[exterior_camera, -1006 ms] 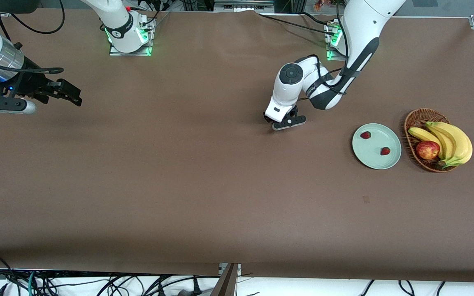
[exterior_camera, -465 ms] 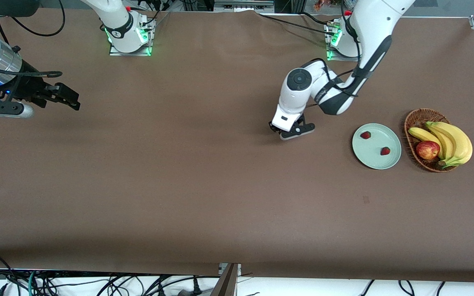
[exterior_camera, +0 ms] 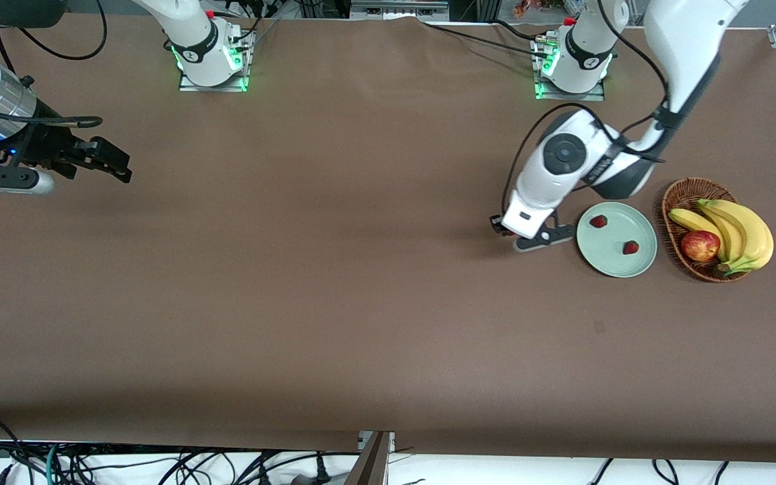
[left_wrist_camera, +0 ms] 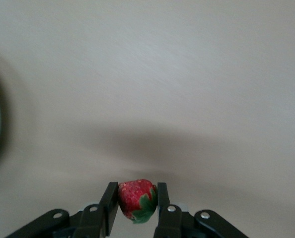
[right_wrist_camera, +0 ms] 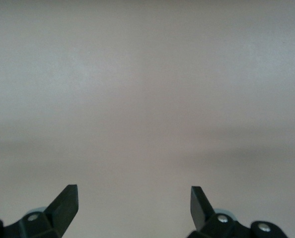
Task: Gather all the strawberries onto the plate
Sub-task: 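Carry the strawberry onto the green plate with the left gripper, release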
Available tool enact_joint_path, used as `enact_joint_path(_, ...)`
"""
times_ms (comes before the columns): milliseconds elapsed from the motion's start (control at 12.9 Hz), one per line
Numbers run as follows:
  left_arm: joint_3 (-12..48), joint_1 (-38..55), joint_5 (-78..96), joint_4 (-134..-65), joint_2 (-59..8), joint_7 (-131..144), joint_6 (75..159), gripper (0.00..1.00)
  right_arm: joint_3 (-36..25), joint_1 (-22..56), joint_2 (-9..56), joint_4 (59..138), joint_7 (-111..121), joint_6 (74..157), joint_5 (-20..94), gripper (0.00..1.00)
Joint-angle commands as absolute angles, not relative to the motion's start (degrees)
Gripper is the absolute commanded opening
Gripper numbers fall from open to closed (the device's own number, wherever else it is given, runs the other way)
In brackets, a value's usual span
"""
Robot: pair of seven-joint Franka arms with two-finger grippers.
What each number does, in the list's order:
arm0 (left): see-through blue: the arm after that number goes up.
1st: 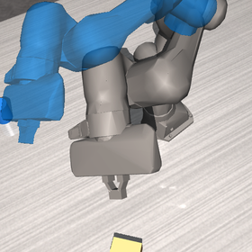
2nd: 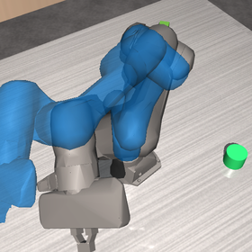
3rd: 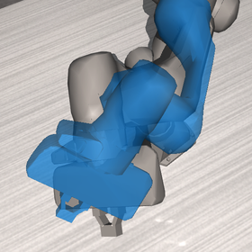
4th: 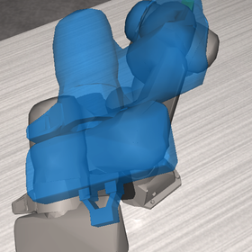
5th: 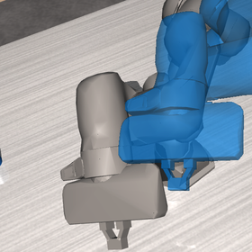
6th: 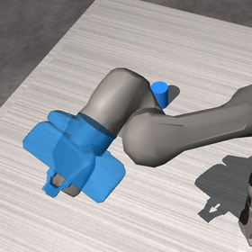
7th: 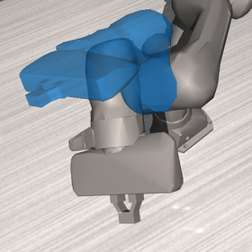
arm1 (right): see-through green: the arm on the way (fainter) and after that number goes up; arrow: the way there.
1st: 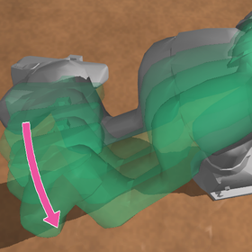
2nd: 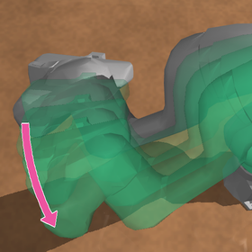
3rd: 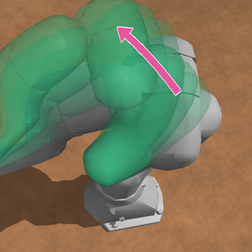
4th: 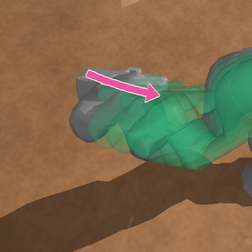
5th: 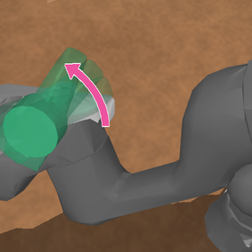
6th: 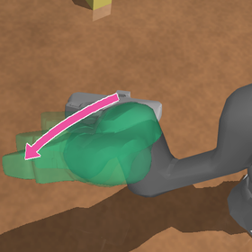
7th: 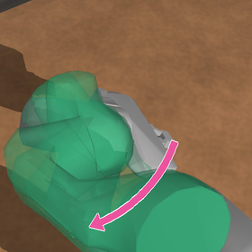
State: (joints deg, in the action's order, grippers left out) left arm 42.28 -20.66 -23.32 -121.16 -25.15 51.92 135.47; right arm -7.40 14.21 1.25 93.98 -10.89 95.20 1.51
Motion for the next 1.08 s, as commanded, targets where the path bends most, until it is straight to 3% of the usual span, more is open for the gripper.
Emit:
enact_joint_path(0, 34.2, -16.5, -16.3, -118.0, -22.8, 39.9, 131.2, 0.17, -6.9, 14.5, 1.7, 92.8, -10.8, 94.9, 1.4, 1.00)
enact_joint_path(310, 16.4, -10.6, -5.1, -117.9, -18.0, 14.8, 128.8, 0.17, -6.9, 14.5, 1.7, 92.8, -10.8, 94.9, 1.4, 1.00)
enact_joint_path(542, 6.9, -8.2, -2.4, -118.0, -18.1, 2.4, 128.1, 0.17, -6.9, 14.5, 1.7, 92.8, -10.8, 95.0, 1.5, 1.00)
enact_joint_path(929, 4.0, -7.1, -0.7, -120.9, -22.1, -1.8, 134.5, 0.20, -6.9, 14.5, 1.7, 92.8, -10.8, 95.2, 1.5, 1.00)
enact_joint_path(1006, 4.0, -7.2, -0.7, -121.4, -22.5, -1.8, 135.5, 0.24, -6.9, 14.5, 1.7, 92.8, -10.8, 95.6, 1.5, 1.00)
